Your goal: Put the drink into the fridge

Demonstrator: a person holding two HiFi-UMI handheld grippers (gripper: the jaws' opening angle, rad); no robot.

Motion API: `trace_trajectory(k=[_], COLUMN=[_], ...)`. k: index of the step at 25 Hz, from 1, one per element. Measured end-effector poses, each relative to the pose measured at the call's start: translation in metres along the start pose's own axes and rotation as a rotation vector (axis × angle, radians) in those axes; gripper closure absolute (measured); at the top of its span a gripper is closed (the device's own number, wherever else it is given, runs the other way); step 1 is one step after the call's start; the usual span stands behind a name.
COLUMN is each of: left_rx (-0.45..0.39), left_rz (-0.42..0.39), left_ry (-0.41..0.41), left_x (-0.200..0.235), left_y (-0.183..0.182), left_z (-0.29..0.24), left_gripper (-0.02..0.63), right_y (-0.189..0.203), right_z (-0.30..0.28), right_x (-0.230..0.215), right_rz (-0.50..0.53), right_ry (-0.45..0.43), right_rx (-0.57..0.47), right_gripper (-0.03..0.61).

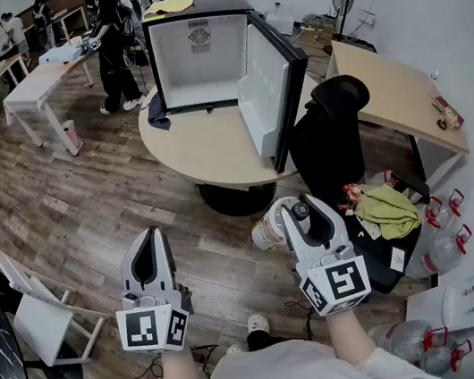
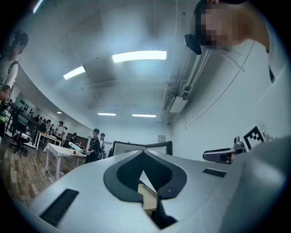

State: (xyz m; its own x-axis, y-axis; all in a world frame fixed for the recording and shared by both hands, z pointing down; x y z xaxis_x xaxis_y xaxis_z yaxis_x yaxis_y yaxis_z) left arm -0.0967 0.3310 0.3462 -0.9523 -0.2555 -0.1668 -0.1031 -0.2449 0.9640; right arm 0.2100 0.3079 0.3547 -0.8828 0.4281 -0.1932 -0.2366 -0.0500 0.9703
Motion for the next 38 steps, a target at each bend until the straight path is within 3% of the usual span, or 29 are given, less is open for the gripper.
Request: trace_trajectory(k=[26, 38], left_rx=[-0.038, -0.036], left_rz=[-0.037, -0.035], left_ry=[-0.054, -0.041], left_x=[-0.037, 0.0], left_y=[0.0, 0.018], left_z=[-0.061, -0.113], left_gripper=[0.606, 0.606], right_y=[-0.003, 0.007], right_z=[-0.044, -0.107], right_x=[-0.067, -0.074], right_rz=[-0.049, -0.064], right_ry=[-0.072, -0.06], right_rx=[-0.024, -0.021], right_gripper=[0.419, 0.419])
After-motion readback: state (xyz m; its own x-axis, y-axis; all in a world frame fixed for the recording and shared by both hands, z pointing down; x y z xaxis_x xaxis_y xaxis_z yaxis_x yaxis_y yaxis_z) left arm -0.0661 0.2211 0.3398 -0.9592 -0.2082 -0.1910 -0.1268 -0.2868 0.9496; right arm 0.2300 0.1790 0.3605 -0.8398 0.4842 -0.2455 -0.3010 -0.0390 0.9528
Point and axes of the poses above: the fingertips, and each gripper's own axes: z backward along the fingers, x to its left, y out of its underside, the point moved 10 cm from there along z, backward along the fingers, and after that the axes turned 14 degrees about -z, right-handed, at the moved point
